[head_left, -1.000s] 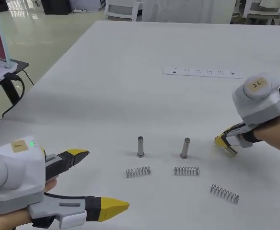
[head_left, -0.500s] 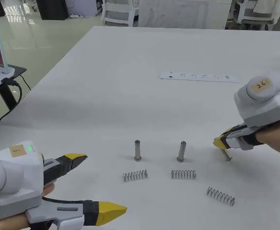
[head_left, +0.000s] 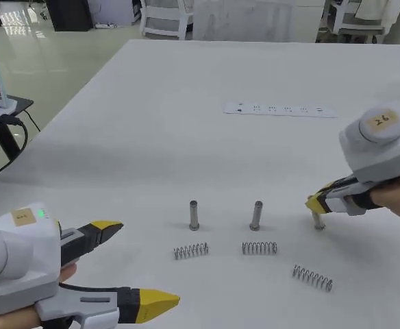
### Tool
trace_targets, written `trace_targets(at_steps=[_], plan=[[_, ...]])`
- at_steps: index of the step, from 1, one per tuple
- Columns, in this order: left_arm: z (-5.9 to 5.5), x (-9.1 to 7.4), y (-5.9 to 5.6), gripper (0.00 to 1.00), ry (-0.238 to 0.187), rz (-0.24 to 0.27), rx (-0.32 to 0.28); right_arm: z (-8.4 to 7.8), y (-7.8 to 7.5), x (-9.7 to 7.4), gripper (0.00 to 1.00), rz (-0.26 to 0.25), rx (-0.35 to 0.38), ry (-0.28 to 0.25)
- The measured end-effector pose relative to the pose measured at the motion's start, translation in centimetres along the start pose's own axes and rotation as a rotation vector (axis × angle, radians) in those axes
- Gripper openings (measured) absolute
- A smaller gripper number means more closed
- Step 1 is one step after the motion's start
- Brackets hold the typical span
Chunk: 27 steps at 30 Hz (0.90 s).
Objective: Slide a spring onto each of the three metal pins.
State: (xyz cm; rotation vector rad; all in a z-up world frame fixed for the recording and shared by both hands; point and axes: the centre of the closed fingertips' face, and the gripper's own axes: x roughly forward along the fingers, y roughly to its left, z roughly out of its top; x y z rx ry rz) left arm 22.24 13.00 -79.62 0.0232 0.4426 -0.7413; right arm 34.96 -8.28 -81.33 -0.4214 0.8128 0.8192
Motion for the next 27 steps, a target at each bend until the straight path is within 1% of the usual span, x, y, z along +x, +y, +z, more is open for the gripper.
trace_targets(at_steps=[3, 13, 27], plan=[[0.0, 0.0, 0.0, 0.9, -0.001, 0.0, 0.0, 0.0, 0.0, -0.1, 0.06, 0.001, 0.001, -0.01], [0.0, 0.0, -0.2, 0.89, 0.002, -0.003, 0.002, -0.5, 0.1, -0.7, 0.06, -0.002, 0.012, -0.011], [-0.1, 0.0, -0.2, 0.89, 0.01, -0.005, 0.005, -1.1, 0.2, -1.2, 0.06, 0.01, -0.002, -0.012]])
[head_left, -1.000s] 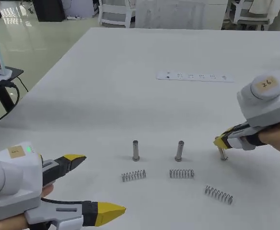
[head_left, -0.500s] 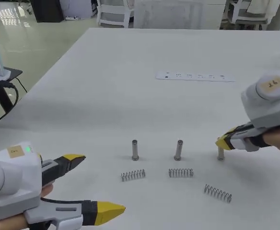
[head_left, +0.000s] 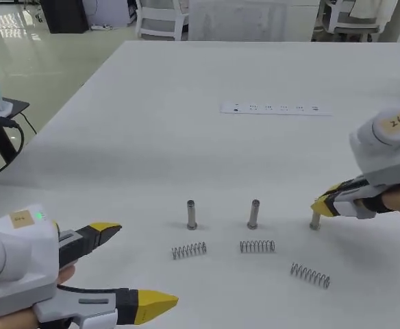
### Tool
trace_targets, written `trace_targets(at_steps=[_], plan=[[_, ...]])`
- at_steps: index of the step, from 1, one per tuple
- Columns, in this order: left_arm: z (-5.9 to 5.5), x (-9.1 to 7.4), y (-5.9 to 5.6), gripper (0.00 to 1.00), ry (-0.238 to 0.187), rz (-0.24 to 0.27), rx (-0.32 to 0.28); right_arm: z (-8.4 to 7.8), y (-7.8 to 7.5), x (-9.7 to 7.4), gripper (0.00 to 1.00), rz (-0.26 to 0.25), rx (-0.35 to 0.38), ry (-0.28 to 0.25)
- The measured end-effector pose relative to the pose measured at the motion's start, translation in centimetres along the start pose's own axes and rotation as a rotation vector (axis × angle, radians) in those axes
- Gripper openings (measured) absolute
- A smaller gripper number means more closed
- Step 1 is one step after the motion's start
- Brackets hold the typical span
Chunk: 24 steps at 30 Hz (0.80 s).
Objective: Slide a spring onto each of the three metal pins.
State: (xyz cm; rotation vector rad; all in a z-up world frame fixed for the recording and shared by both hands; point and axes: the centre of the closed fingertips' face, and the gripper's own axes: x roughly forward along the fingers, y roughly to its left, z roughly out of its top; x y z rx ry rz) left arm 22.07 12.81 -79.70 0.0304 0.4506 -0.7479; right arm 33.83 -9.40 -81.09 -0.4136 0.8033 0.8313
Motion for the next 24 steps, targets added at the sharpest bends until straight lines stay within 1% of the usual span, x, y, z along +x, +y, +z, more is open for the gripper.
trace_targets(at_steps=[6, 16, 24], plan=[[0.0, 0.0, 0.0, 0.89, 0.0, 0.001, -0.001, -0.4, -0.03, 0.07, 0.06, -0.001, -0.015, 0.014], [-0.04, -0.01, 0.03, 0.89, 0.001, 0.002, -0.002, -0.52, -0.08, 0.19, 0.06, 0.004, -0.02, 0.019], [-0.1, 0.0, 0.05, 0.89, 0.003, 0.001, -0.003, -0.65, 0.13, 0.35, 0.11, 0.012, -0.036, 0.021]])
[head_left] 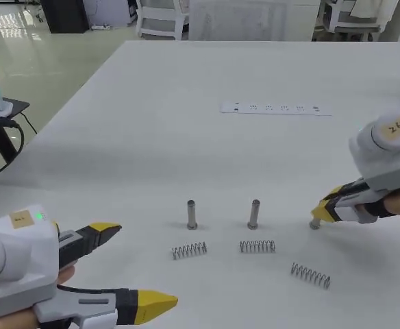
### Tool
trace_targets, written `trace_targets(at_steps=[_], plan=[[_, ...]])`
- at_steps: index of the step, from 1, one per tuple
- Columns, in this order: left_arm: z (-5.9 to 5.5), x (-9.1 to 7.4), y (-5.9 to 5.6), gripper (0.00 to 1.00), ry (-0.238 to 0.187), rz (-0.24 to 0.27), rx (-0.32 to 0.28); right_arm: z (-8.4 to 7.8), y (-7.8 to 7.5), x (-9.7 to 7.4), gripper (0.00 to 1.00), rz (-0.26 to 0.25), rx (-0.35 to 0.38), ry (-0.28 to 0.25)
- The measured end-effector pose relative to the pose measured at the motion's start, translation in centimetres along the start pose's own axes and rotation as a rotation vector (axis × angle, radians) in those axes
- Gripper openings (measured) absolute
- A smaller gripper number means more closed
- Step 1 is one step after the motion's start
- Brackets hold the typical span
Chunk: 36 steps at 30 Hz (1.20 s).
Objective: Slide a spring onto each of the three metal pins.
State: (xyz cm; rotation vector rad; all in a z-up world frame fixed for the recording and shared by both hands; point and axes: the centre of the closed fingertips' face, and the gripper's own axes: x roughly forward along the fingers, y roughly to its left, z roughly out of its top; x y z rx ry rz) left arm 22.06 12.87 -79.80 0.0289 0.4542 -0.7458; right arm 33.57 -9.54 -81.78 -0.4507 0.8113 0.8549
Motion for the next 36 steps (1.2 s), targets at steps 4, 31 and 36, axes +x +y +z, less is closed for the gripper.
trace_targets(at_steps=[4, 31, 36], plan=[[0.0, 0.0, 0.0, 0.89, 0.002, -0.001, 0.001, 0.0, 0.1, 0.0, 0.15, 0.002, -0.006, 0.0], [0.1, 0.1, -0.4, 0.89, 0.006, -0.009, 0.004, -2.1, 1.9, -2.1, 0.23, 0.035, -0.028, -0.007], [0.1, 0.0, -0.3, 0.89, 0.002, -0.008, 0.002, -2.5, 3.4, -2.5, 0.22, 0.073, -0.053, -0.005]])
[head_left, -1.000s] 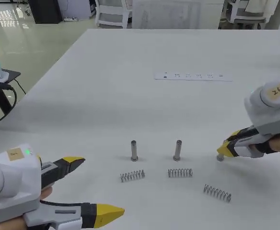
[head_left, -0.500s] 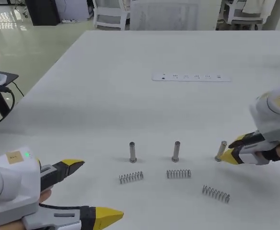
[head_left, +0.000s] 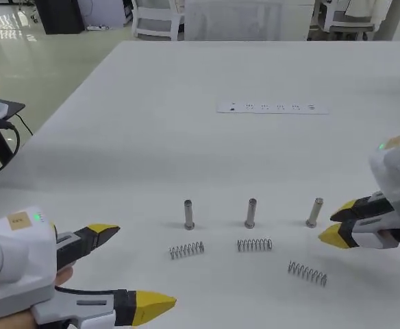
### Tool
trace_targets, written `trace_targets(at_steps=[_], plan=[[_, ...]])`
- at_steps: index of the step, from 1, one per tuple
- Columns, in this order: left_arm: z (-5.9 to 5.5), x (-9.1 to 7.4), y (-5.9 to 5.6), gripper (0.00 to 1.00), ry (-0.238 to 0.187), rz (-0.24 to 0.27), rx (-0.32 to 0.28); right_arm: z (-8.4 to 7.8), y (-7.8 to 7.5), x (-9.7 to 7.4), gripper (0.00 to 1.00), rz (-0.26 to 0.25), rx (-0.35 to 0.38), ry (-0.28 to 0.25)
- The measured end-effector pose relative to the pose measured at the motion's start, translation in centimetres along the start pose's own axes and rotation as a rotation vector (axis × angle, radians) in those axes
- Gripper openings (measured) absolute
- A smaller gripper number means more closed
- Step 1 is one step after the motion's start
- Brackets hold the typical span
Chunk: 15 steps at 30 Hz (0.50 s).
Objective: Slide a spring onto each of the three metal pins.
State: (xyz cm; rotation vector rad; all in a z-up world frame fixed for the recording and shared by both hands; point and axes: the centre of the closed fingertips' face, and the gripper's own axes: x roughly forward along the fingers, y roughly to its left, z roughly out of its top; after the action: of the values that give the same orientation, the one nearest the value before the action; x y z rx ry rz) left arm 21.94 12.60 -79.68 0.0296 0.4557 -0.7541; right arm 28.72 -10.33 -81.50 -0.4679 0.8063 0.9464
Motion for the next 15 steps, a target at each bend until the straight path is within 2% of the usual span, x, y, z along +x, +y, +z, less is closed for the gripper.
trace_targets(at_steps=[6, 15], plan=[[0.0, 0.0, 0.0, 0.89, 0.0, -0.001, 0.001, -0.8, 1.5, 0.1, 0.21, 0.04, -0.032, 0.024], [-0.1, 0.0, 0.0, 0.89, 0.002, -0.003, 0.002, -2.0, 3.9, 0.6, 0.2, 0.129, -0.07, 0.063]])
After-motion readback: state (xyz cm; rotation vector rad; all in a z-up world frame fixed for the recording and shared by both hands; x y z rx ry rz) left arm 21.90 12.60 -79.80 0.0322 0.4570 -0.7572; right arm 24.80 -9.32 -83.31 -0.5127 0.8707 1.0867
